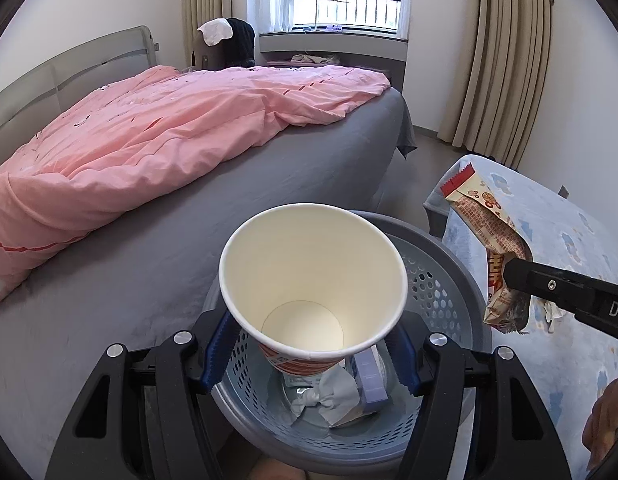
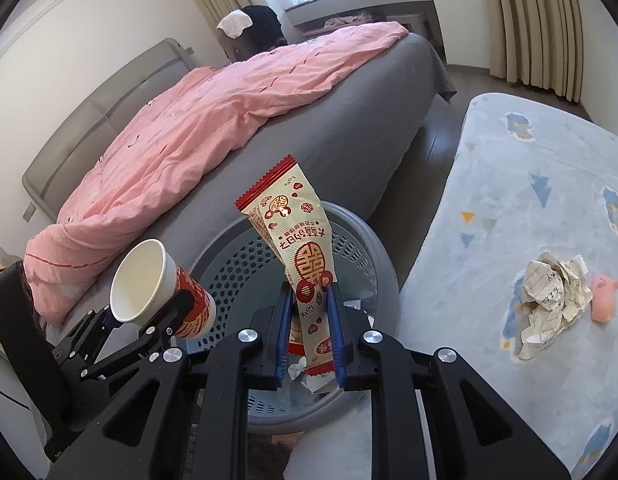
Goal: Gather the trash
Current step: 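Open both grippers to drop the cup and wrapper into the wastebasket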
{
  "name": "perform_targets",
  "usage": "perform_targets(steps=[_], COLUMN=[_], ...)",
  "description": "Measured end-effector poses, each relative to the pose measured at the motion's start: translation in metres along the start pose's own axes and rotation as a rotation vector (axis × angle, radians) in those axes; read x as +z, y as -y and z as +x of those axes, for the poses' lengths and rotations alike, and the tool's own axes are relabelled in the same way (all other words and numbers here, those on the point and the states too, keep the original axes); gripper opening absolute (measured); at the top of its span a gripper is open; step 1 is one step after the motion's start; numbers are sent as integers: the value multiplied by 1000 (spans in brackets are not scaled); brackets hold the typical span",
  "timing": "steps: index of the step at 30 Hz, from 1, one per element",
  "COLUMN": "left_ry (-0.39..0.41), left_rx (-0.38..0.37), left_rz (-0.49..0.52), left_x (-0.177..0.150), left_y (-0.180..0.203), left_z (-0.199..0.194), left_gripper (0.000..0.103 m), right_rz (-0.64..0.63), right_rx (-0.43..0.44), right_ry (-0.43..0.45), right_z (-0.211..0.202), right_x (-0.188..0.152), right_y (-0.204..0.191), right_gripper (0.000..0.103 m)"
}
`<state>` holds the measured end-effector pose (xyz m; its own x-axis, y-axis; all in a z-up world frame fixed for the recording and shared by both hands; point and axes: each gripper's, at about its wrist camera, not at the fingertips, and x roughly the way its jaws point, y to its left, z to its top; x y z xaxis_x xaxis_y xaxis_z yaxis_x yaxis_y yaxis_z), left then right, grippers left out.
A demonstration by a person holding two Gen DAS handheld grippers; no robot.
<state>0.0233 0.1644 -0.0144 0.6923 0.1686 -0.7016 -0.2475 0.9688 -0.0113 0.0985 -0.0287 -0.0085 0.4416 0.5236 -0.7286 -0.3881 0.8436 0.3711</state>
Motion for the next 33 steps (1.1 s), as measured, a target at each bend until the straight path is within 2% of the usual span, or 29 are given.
perform_targets(steps=[12, 15, 20, 25, 33], left_ry=[4, 7, -5, 6, 4], left_rx=[13, 15, 24, 39, 43], left_rz=[-15, -18, -28, -39, -40], left_x=[1, 1, 1, 1, 1], left_y=[-5, -6, -8, -11, -12], left_z=[1, 0, 2, 0, 1], left_gripper=[63, 64, 69, 75, 75], right_rz=[-30, -30, -30, -27, -27], right_rx=[-4, -2, -3, -2, -3], right_ry=[-33, -29, -12, -11, -12], right_z=[15, 14, 9, 9, 9], right_x=[-3, -3, -3, -3, -3], right_y=[-7, -7, -6, -5, -5], right_gripper=[21, 24, 37, 38, 38])
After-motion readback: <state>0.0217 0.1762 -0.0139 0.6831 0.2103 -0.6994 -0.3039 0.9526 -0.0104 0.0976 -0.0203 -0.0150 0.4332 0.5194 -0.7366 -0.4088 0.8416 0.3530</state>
